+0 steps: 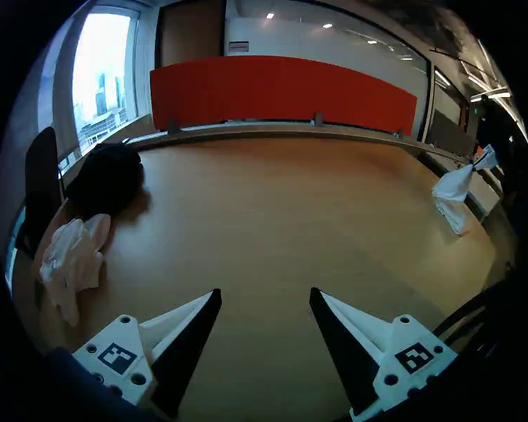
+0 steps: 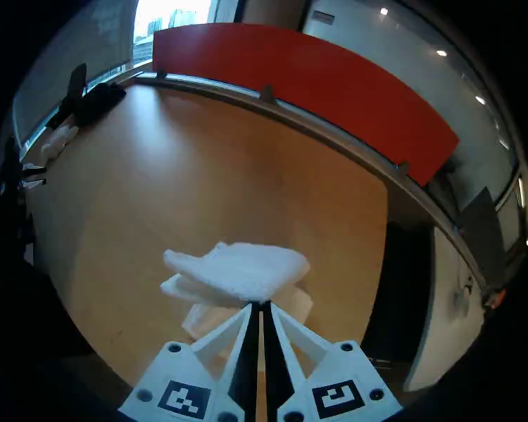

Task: Fold towel

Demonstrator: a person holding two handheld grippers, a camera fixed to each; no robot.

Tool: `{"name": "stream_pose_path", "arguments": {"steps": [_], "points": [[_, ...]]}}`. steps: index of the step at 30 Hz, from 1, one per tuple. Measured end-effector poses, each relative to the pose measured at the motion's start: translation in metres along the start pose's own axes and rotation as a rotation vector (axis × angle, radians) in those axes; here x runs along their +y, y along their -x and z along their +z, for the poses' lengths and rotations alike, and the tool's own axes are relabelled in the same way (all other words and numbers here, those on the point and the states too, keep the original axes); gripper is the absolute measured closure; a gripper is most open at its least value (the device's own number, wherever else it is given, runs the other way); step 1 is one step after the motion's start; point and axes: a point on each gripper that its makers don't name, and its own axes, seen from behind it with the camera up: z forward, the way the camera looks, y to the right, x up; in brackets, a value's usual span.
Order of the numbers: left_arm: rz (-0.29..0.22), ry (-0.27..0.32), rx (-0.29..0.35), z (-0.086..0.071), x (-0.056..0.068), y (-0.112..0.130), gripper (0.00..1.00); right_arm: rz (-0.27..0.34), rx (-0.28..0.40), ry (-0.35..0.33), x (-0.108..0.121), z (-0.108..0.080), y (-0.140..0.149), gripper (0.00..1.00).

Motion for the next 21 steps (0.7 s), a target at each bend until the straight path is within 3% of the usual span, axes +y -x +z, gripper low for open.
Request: {"name": "stream_pose_path", "arguments": {"steps": [21], "points": [[0.022,-0.007,-0.013,-0.004,0.000,0.004,0.07,0.131,-0.075,0.061,0.012,0.015,0.070,0.97]]}}
